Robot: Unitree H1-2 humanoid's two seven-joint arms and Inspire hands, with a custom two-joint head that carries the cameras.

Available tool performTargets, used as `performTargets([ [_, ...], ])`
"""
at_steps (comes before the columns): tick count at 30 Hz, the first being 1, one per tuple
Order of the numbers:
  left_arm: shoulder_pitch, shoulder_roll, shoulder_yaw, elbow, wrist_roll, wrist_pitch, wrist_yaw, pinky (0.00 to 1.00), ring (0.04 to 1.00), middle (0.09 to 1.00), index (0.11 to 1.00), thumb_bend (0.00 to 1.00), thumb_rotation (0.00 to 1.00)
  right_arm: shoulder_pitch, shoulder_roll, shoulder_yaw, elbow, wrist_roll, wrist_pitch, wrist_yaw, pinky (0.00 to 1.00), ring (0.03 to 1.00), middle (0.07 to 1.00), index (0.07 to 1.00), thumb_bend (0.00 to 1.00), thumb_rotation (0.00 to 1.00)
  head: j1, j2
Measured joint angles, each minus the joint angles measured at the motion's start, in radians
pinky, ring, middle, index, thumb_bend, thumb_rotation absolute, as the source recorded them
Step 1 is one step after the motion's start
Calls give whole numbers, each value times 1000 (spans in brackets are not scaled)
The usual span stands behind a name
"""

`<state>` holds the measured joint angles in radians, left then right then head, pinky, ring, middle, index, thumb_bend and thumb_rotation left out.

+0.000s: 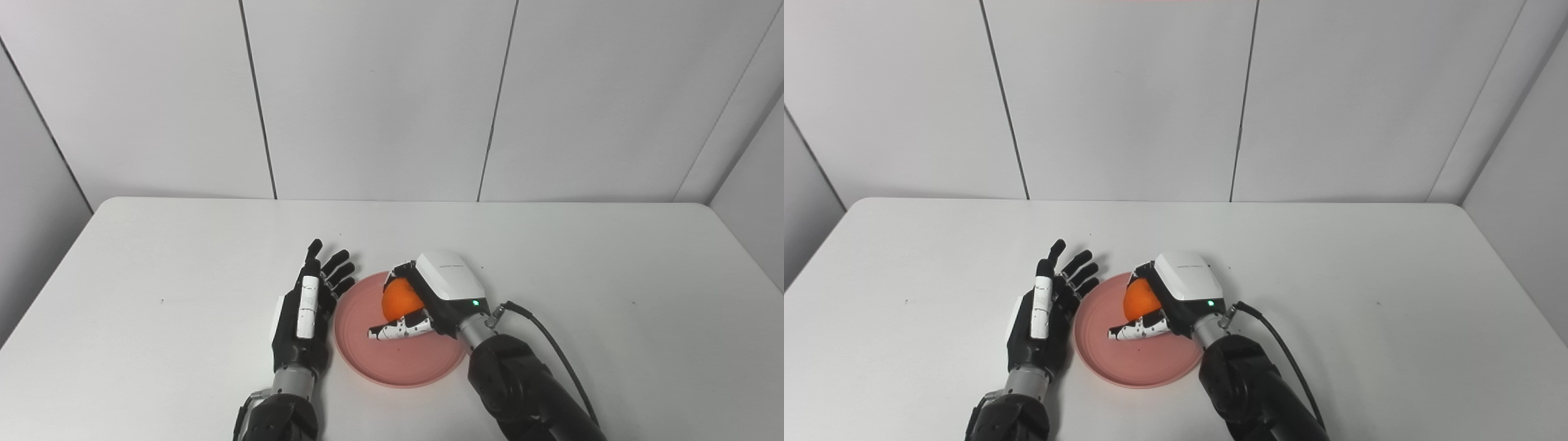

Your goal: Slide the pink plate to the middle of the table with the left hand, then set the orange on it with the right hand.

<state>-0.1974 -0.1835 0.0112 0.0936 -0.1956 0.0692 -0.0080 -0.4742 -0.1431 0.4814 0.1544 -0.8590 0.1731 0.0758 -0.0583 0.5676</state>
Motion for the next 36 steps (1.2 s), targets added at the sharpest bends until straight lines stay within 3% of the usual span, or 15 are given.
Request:
performTargets([
  [12, 0, 0, 0, 2, 0, -2, 0, 821, 814, 818, 939, 855, 829, -6, -3, 4, -13, -10, 0, 39, 173, 237, 306, 370, 486, 390, -2, -2],
  [14, 0, 0, -1, 2, 1, -2, 0, 813, 813, 810, 934, 852, 834, -6, -3, 4, -17, -10, 0, 46, 185, 250, 319, 383, 499, 451, -2, -2],
  [15, 0, 0, -1, 2, 1, -2, 0, 812, 818, 812, 938, 856, 837, -6, -3, 4, -18, -10, 0, 49, 173, 232, 295, 337, 539, 522, -2, -2],
  [16, 0, 0, -1, 3, 1, -2, 0, 812, 819, 813, 938, 857, 838, -6, -3, 4, -20, -10, 0, 54, 170, 228, 290, 329, 545, 532, -2, -2],
  [19, -1, 0, -3, 4, 3, -3, -1, 812, 834, 832, 947, 855, 846, -5, -4, 3, -28, -9, 0, 69, 138, 195, 256, 280, 648, 647, -3, -2],
  [20, -1, 0, -3, 4, 4, -3, -1, 822, 843, 838, 946, 858, 842, -5, -4, 3, -28, -8, 0, 69, 141, 202, 269, 292, 727, 725, -3, -3],
  [21, -1, 0, -4, 5, 5, -3, -1, 823, 843, 838, 946, 859, 842, -5, -4, 2, -28, -4, 0, 70, 141, 202, 271, 293, 735, 733, -3, -3],
  [24, -1, 0, -4, 5, 5, -3, -1, 824, 834, 824, 940, 853, 829, -5, -7, 2, -33, 10, 0, 80, 250, 317, 394, 461, 893, 905, -3, -3],
  [25, -1, 0, -4, 5, 5, -3, -1, 823, 834, 823, 940, 853, 829, -5, -10, 3, -35, 10, 0, 83, 254, 322, 399, 468, 898, 911, -3, -3],
  [28, -1, 0, -4, 4, 5, -3, -1, 797, 817, 812, 931, 849, 829, -3, -17, 3, -42, 10, 0, 88, 370, 450, 531, 589, 987, 987, -3, -3],
  [32, -1, 0, -3, 4, 18, -3, 0, 792, 812, 805, 931, 845, 831, 0, -22, 1, -57, 13, -1, 88, 432, 521, 603, 642, 1000, 1000, -3, 0],
  [36, -1, 0, -3, 4, 18, -3, 0, 796, 819, 810, 932, 845, 831, 0, -24, 1, -57, 18, -7, 81, 446, 531, 607, 656, 1000, 1000, -3, 0],
])
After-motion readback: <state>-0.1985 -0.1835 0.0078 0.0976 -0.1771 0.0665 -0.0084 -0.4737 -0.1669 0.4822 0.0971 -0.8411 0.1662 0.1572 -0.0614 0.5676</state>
